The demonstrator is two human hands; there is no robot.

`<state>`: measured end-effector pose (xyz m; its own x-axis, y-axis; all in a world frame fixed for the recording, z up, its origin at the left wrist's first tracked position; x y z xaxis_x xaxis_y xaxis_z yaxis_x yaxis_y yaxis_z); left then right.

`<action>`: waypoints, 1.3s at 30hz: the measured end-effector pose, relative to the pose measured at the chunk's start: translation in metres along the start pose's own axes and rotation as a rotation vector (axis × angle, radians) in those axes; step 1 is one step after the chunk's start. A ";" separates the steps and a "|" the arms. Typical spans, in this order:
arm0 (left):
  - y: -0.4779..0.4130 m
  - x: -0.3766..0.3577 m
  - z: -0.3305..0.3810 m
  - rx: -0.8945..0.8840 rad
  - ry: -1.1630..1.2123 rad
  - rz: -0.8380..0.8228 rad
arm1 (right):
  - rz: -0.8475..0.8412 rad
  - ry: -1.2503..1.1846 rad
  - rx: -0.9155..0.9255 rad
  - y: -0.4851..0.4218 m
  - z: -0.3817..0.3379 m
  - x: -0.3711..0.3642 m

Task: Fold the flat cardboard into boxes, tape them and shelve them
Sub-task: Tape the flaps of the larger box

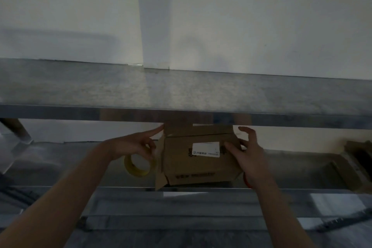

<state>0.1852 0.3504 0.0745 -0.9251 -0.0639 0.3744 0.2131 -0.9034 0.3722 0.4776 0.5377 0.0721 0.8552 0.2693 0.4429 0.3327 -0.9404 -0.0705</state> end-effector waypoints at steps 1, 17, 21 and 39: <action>0.000 0.000 0.002 0.001 -0.041 -0.024 | 0.001 0.027 0.008 -0.003 -0.003 0.005; -0.021 -0.014 -0.018 0.041 -0.117 0.077 | -0.291 -0.091 -0.213 -0.005 0.041 -0.028; -0.025 -0.014 -0.021 0.036 -0.133 0.110 | -0.324 -0.158 -0.197 0.001 0.041 -0.030; 0.008 0.015 -0.020 0.004 -0.206 0.249 | -0.232 0.464 0.413 0.039 -0.040 -0.041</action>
<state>0.1671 0.3340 0.0661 -0.7615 -0.1947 0.6183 0.4261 -0.8691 0.2511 0.4398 0.4813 0.0873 0.5134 0.2509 0.8207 0.6918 -0.6868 -0.2228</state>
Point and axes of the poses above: each hand's wrist, its own y-axis away from the middle knuckle, its own x-axis out of the back of the hand, z = x × y, the point moved 5 cm from there along -y, towards the middle knuckle, and after that the axes turned 8 degrees about z, right-handed, at the moved point
